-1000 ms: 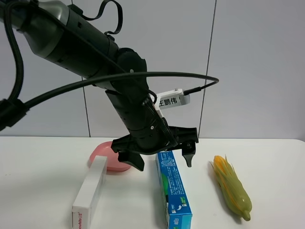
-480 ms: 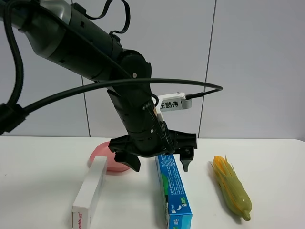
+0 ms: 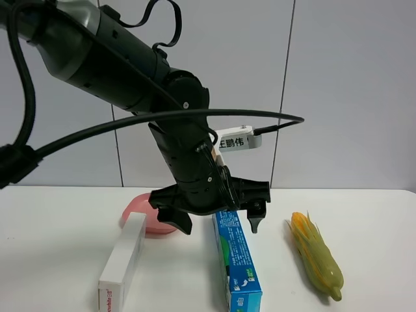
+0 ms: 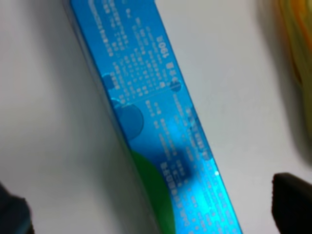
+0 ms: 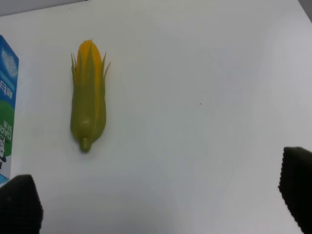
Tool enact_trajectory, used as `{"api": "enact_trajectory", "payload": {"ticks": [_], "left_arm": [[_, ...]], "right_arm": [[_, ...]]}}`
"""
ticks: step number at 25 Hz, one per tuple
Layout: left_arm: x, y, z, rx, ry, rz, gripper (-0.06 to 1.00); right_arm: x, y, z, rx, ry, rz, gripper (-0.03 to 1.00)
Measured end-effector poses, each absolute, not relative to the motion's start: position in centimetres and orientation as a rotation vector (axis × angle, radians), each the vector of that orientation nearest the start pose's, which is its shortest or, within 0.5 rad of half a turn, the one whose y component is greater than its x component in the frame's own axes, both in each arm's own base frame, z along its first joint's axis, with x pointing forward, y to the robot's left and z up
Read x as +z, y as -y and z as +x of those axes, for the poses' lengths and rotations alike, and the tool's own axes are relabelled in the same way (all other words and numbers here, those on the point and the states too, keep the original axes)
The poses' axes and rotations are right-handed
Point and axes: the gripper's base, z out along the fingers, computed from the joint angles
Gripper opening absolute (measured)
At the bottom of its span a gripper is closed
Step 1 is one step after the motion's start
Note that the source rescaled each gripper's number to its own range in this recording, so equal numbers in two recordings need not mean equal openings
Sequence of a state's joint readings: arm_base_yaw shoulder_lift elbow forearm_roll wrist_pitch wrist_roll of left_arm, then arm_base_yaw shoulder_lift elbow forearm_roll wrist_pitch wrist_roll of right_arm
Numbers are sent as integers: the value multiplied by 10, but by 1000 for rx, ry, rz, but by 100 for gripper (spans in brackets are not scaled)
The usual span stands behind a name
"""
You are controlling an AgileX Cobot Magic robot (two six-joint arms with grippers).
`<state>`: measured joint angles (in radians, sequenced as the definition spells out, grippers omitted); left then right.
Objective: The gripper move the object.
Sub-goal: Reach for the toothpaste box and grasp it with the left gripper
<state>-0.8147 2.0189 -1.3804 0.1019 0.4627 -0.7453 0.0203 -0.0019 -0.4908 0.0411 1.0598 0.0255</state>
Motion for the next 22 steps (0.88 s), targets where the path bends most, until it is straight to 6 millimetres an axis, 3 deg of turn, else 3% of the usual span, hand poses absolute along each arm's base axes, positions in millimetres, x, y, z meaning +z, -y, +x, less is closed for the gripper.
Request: {"api": "enact_trajectory", "payload": {"ticks": [5, 22], "left_arm": [[156, 317, 301, -537, -2655, 125, 100], [121, 321, 305, -521, -2692, 102, 100]], "right_arm": [[275, -3, -4, 78, -2051, 4, 100], [275, -3, -4, 78, -2051, 4, 100]]}}
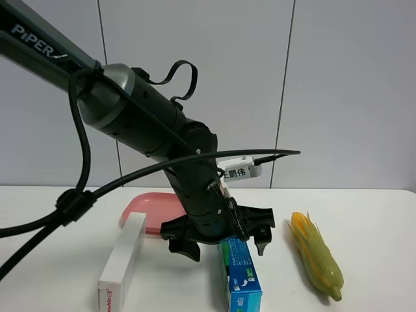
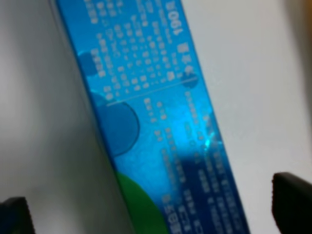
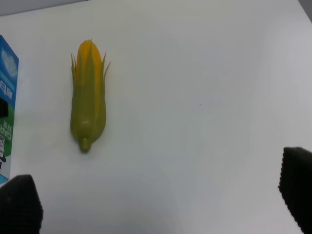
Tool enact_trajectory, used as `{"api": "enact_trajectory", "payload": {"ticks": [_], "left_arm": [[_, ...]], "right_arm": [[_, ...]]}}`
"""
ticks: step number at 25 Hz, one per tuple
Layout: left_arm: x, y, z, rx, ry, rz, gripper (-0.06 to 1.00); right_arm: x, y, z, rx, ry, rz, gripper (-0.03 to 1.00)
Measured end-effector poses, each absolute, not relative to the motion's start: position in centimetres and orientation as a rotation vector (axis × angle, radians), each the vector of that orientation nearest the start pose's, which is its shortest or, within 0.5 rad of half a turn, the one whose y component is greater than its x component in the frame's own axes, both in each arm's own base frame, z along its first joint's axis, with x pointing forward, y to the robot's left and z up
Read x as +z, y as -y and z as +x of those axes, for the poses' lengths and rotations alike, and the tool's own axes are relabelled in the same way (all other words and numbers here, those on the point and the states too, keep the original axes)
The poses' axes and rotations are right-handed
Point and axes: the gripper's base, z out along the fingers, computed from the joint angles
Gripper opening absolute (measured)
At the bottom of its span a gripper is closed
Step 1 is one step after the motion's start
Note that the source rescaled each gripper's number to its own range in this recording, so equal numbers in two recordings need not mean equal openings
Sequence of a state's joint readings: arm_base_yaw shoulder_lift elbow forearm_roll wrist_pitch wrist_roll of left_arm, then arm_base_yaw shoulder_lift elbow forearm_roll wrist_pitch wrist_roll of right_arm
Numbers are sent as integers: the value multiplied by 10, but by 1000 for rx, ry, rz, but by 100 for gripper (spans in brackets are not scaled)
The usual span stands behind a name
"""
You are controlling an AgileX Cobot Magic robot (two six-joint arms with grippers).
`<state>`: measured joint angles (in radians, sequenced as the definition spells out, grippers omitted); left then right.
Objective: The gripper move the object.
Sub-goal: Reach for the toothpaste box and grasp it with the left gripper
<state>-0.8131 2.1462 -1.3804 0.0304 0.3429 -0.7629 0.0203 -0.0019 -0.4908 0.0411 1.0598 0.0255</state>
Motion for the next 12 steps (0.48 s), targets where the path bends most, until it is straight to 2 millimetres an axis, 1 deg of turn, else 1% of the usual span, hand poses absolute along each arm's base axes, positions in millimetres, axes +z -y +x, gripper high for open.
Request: {"api": "enact_trajectory", "payload": {"ticks": [8, 12], "left_arm": [[118, 321, 307, -528, -2684, 98, 100], [111, 320, 308, -520, -2692, 94, 100]], "right_arm": [[275, -3, -4, 78, -2051, 4, 100], [275, -3, -4, 78, -2051, 4, 100]]}}
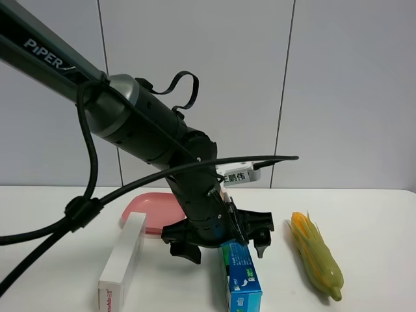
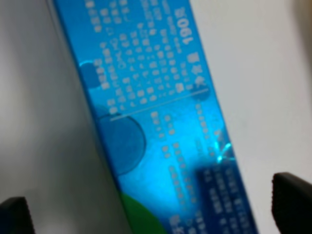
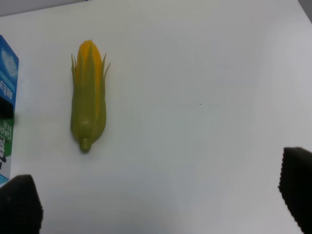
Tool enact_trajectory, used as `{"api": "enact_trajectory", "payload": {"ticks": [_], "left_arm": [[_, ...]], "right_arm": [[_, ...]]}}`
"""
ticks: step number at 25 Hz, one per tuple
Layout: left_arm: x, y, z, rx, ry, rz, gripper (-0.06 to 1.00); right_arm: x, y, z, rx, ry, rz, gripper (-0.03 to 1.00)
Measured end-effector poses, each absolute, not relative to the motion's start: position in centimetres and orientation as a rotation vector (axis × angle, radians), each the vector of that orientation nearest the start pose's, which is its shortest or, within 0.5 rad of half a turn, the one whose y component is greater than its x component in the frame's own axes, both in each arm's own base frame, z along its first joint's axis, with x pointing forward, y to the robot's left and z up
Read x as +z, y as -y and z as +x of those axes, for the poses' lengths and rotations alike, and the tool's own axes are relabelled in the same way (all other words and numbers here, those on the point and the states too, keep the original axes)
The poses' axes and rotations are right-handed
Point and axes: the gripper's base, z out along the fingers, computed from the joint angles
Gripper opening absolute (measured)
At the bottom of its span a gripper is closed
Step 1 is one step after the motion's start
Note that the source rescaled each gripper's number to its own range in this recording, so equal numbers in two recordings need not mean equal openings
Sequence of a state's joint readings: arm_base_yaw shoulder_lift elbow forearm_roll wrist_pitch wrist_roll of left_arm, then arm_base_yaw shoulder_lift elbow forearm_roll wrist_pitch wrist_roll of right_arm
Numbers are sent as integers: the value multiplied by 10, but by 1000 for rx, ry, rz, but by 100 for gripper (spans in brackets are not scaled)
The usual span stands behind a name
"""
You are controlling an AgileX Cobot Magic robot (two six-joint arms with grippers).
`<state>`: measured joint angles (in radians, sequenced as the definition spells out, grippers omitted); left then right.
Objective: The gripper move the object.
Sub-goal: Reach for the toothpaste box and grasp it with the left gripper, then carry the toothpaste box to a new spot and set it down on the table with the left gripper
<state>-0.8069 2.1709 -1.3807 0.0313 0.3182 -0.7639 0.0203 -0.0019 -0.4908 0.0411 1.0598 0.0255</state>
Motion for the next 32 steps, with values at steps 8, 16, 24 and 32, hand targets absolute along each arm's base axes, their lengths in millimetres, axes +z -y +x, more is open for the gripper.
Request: {"api": "enact_trajectory", "payload": {"ticks": [8, 16, 24, 32], "left_arm": [[113, 321, 310, -538, -2665, 102, 93], [113, 321, 311, -537, -2660, 110, 0], [113, 321, 311, -528, -2660, 134, 1], [140, 316, 307, -476, -2633, 285, 1]], "right_arm": [[275, -3, -4, 78, -2051, 4, 100], [275, -3, -4, 78, -2051, 4, 100], [275, -3, -4, 78, -2051, 4, 100], [275, -3, -4, 78, -2051, 4, 100]]}}
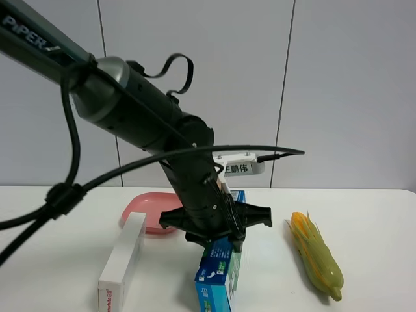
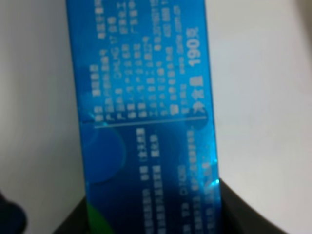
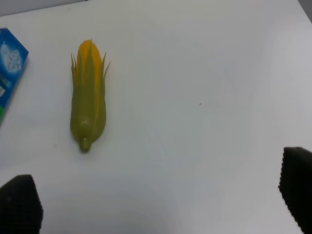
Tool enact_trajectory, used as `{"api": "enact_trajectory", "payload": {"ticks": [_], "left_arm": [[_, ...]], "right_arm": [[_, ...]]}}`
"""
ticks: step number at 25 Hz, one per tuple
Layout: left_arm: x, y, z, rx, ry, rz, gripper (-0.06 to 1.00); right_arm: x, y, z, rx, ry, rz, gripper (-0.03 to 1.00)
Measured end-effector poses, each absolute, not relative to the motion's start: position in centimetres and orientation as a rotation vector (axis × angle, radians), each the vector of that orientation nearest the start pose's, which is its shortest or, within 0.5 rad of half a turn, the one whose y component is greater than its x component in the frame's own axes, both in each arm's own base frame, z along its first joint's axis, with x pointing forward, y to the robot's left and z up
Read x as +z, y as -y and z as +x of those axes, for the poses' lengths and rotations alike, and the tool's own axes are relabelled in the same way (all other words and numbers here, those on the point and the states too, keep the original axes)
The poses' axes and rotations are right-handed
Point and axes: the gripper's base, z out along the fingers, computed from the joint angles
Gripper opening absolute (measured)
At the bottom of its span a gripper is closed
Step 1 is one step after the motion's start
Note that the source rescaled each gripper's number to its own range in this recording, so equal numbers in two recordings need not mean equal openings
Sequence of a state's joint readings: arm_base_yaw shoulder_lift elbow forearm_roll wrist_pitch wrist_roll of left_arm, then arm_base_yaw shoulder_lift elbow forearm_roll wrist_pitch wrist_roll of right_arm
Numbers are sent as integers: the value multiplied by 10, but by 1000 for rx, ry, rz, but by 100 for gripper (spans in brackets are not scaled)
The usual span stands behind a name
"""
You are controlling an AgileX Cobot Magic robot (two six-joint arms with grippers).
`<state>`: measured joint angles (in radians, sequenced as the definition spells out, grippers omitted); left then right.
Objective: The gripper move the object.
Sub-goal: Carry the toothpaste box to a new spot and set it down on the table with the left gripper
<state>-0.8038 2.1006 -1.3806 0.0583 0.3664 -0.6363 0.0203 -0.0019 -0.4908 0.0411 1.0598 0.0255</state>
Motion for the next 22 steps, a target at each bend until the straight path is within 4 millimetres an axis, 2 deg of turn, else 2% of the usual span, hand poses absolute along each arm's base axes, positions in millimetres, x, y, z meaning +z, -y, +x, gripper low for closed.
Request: {"api": "enact_trajectory", "payload": {"ticks": [10, 15, 22], "left_arm": [[230, 293, 288, -433, -2555, 430, 1], [259, 260, 288, -316, -2595, 400, 1], [290, 201, 304, -144, -2584, 271, 1]], "right_arm": [[275, -3, -4, 78, -2051, 4, 100], [275, -3, -4, 78, -2051, 4, 100], [275, -3, -4, 78, -2051, 4, 100]]}}
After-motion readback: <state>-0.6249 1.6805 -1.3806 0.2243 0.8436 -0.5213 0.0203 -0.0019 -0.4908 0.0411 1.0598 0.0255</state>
